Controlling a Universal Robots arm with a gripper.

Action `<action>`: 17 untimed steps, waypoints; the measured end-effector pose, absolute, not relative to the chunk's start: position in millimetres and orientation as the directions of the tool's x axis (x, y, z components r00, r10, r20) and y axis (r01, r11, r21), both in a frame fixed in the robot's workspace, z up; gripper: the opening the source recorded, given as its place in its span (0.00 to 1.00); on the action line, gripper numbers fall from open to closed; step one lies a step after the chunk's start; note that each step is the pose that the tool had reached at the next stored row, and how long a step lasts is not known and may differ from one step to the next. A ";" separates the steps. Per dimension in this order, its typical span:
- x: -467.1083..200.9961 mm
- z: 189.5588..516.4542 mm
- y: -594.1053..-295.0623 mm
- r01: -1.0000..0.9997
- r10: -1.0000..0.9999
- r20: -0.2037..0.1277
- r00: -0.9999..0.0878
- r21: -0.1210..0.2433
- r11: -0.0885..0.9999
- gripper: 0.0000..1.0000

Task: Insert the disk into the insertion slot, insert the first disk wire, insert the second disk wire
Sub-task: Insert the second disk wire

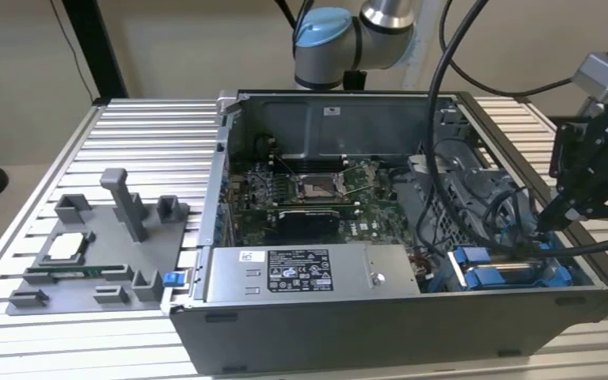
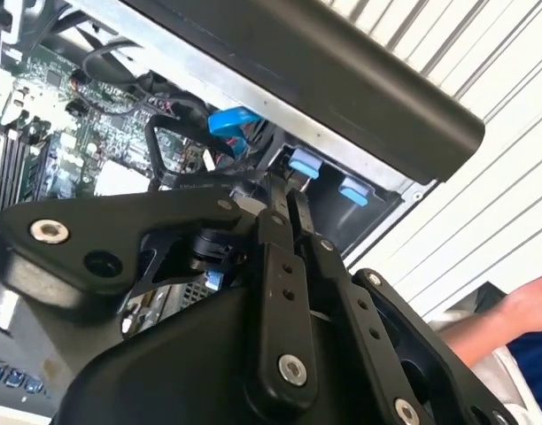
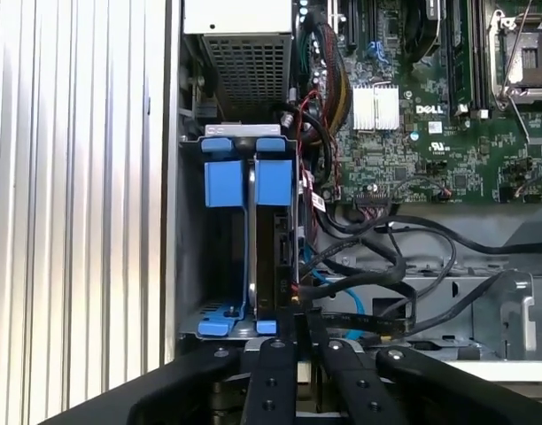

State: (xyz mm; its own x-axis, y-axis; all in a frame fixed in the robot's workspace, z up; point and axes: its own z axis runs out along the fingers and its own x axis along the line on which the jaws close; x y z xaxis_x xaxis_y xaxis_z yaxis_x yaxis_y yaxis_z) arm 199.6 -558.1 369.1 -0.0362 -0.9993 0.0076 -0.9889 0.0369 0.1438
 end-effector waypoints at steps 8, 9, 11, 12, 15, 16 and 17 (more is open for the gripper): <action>179.7 374.1 -560.9 -0.989 -0.999 0.006 -0.037 0.144 0.037 0.00; 176.9 374.4 -561.0 -0.989 -0.999 0.007 -0.036 0.144 0.037 0.00; 171.0 374.5 -561.3 -0.989 -0.999 0.006 -0.036 0.143 0.037 0.00; 168.3 374.5 -561.4 -0.989 -0.999 0.006 -0.037 0.141 0.037 0.00; 162.3 374.4 -562.4 -0.992 -0.999 0.006 -0.037 0.124 0.037 0.00; 160.4 374.4 -563.0 -0.993 -0.999 0.005 -0.037 0.116 0.037 0.00; 158.2 374.3 -563.5 -0.993 -0.999 0.005 -0.037 0.108 0.037 0.00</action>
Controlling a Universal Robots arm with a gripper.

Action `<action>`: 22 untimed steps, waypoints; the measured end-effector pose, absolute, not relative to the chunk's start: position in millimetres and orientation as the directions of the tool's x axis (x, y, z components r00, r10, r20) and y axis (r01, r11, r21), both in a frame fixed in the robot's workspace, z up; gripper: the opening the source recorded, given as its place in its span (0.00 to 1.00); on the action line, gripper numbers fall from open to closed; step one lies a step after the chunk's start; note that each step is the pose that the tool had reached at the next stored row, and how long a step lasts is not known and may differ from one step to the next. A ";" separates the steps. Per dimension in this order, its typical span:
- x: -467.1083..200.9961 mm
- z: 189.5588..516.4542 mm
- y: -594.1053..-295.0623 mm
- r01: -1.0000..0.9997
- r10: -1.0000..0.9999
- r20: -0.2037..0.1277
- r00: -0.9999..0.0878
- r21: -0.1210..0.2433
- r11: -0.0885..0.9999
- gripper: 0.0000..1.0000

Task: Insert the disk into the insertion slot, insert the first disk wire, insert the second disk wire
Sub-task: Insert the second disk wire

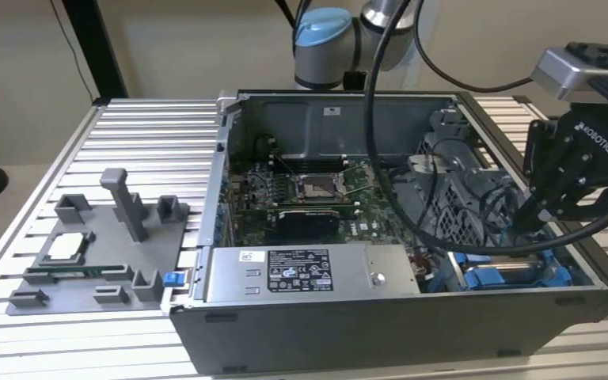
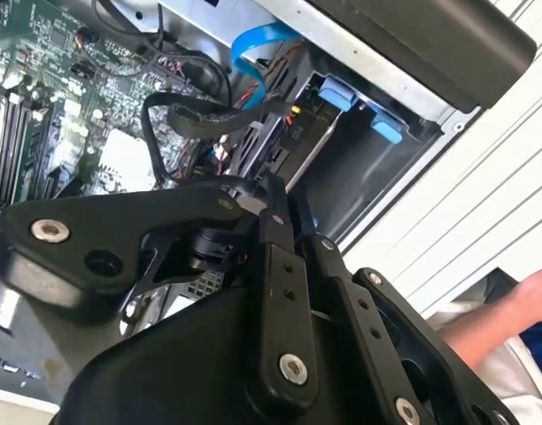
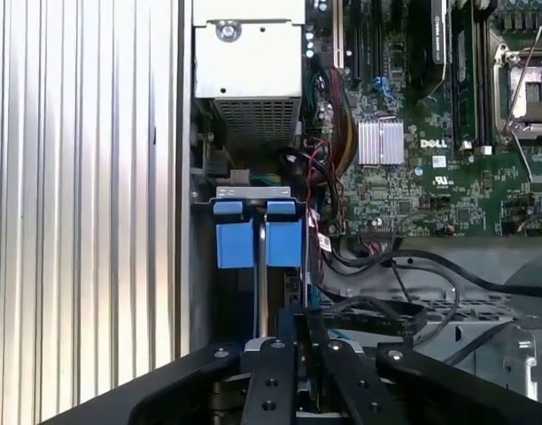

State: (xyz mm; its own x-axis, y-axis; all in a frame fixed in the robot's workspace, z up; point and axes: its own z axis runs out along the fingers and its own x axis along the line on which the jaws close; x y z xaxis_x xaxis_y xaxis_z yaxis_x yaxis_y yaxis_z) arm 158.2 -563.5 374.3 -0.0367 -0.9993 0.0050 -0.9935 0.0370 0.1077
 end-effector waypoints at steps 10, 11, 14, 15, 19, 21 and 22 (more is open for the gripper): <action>132.7 371.4 -566.2 -0.999 -0.999 0.000 -0.037 -0.020 0.037 0.00; 129.7 371.0 -566.2 -0.999 -0.999 0.000 -0.037 -0.034 0.037 0.00; 121.4 369.5 -566.2 -0.997 -0.999 -0.002 -0.037 -0.074 0.037 0.00; 119.1 369.2 -566.2 -0.996 -0.999 -0.002 -0.037 -0.086 0.037 0.00; 115.5 368.8 -566.4 -0.993 -0.999 -0.003 -0.037 -0.109 0.037 0.00; 115.5 368.9 -566.3 -0.993 -0.999 -0.003 -0.037 -0.110 0.037 0.00; 115.5 368.8 -566.3 -0.993 -0.999 -0.003 -0.037 -0.110 0.037 0.00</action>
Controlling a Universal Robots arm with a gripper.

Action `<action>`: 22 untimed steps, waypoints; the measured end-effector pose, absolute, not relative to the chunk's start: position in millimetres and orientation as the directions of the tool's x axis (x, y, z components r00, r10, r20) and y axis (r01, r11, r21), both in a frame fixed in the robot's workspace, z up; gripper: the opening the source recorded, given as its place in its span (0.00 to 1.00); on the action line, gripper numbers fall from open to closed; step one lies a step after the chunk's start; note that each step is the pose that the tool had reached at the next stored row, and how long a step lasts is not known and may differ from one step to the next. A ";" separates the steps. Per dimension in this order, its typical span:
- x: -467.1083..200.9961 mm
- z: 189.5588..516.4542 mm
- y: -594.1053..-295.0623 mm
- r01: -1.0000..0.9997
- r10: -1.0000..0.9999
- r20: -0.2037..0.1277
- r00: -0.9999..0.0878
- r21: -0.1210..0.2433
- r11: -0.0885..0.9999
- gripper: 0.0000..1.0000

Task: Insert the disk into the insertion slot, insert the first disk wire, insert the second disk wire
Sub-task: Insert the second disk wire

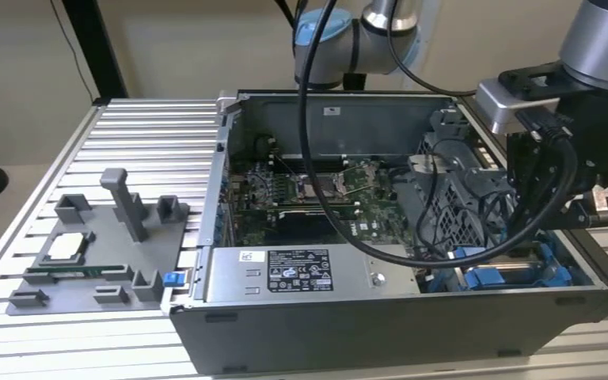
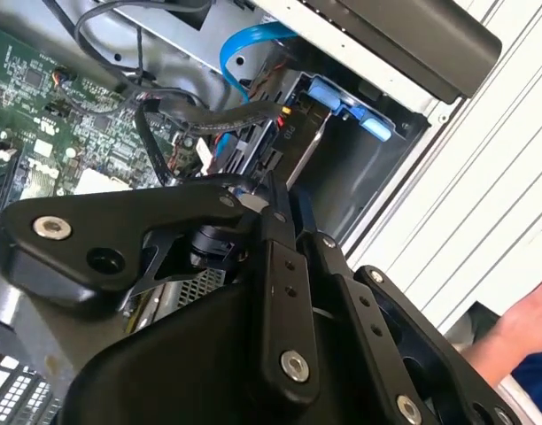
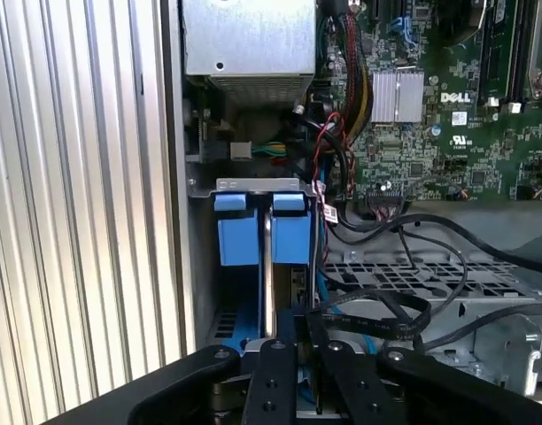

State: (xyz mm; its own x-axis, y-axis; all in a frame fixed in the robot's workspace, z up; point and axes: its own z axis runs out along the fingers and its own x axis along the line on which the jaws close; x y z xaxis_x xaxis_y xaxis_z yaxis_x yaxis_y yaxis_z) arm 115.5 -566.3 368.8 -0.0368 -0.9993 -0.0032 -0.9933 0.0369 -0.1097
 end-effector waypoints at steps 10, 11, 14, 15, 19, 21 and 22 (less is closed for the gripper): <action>115.5 368.6 -566.3 -0.993 -0.999 -0.003 -0.037 -0.112 0.037 0.00; 115.5 368.5 -566.3 -0.993 -0.999 -0.003 -0.037 -0.112 0.037 0.00; 115.5 366.8 -566.3 -0.993 -0.999 -0.003 -0.037 -0.112 0.037 0.00; 115.5 366.1 -566.3 -0.993 -0.999 -0.003 -0.037 -0.112 0.037 0.00; 115.5 362.8 -566.3 -0.993 -0.999 -0.004 -0.037 -0.112 0.037 0.00; 115.6 361.0 -566.3 -0.993 -0.999 -0.004 -0.037 -0.112 0.037 0.00; 116.0 360.1 -566.3 -0.993 -0.999 -0.004 -0.037 -0.112 0.037 0.00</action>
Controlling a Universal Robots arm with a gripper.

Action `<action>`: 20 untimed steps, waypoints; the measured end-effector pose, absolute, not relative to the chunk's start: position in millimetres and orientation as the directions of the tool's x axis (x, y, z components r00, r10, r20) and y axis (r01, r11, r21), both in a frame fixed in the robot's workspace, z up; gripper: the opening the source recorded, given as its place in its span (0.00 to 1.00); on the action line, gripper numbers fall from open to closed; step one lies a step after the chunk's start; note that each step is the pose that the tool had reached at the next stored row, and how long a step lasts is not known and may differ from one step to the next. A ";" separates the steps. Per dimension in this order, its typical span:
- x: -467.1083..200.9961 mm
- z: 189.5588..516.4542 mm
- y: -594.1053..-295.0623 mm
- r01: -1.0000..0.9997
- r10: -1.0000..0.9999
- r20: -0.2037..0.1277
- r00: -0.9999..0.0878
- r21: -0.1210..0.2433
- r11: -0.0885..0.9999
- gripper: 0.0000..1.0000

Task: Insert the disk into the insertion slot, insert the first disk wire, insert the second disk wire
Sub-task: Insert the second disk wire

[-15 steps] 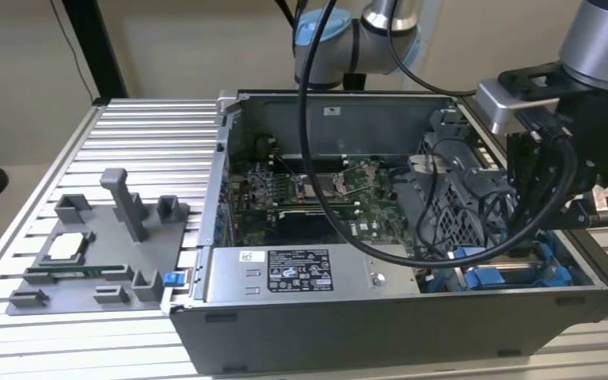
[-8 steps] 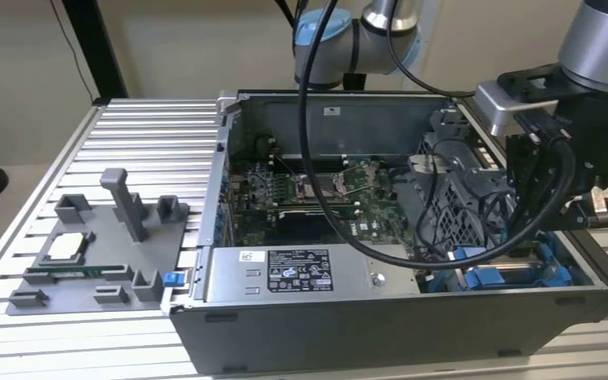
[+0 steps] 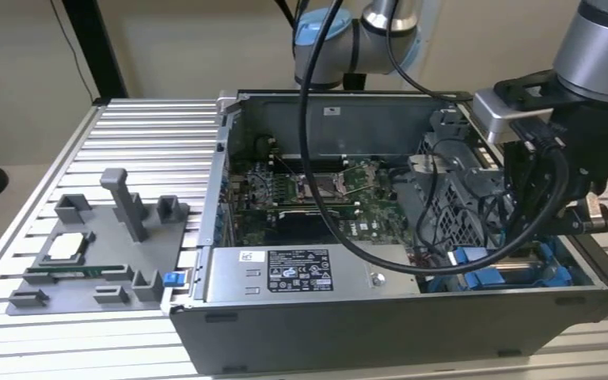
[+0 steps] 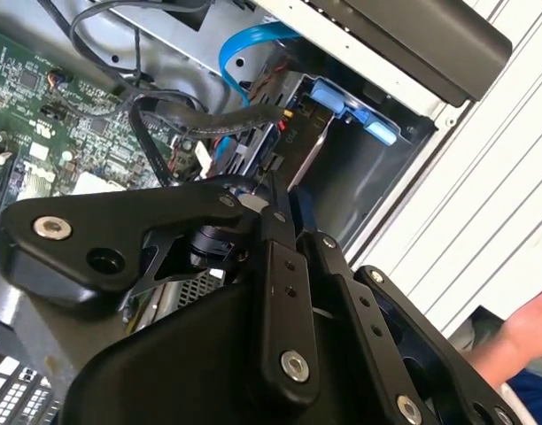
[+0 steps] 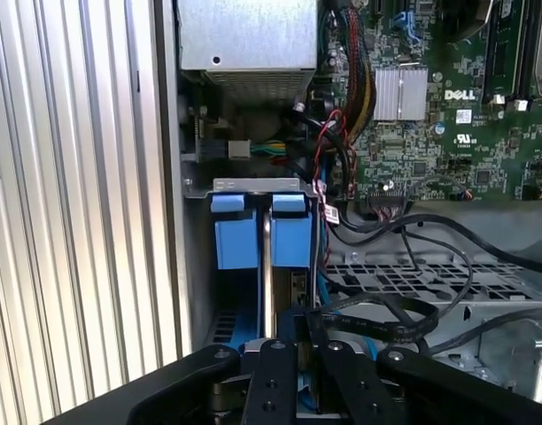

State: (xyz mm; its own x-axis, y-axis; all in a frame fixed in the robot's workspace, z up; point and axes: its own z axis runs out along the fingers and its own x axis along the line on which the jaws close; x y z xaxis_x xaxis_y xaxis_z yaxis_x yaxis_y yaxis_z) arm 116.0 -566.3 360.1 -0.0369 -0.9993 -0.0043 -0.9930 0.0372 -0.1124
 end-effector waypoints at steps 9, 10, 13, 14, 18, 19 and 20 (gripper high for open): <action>119.6 353.8 -566.3 -0.993 -0.999 -0.010 -0.037 -0.112 0.038 0.00; 119.9 353.2 -566.2 -0.993 -0.999 -0.011 -0.037 -0.112 0.038 0.00; 120.6 351.7 -566.2 -0.993 -0.999 -0.013 -0.037 -0.112 0.038 0.00; 120.8 351.4 -566.0 -0.993 -0.999 -0.013 -0.037 -0.112 0.038 0.00; 121.3 349.5 -565.5 -0.993 -0.999 -0.015 -0.037 -0.112 0.038 0.00; 121.6 349.1 -565.4 -0.993 -0.999 -0.016 -0.037 -0.112 0.038 0.00; 122.1 348.8 -565.3 -0.993 -0.999 -0.016 -0.036 -0.112 0.038 0.00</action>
State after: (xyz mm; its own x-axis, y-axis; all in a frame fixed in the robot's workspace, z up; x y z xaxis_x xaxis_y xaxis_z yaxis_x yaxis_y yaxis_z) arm 122.1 -565.3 348.8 -0.0364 -0.9992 -0.0161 -0.9930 0.0380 -0.1119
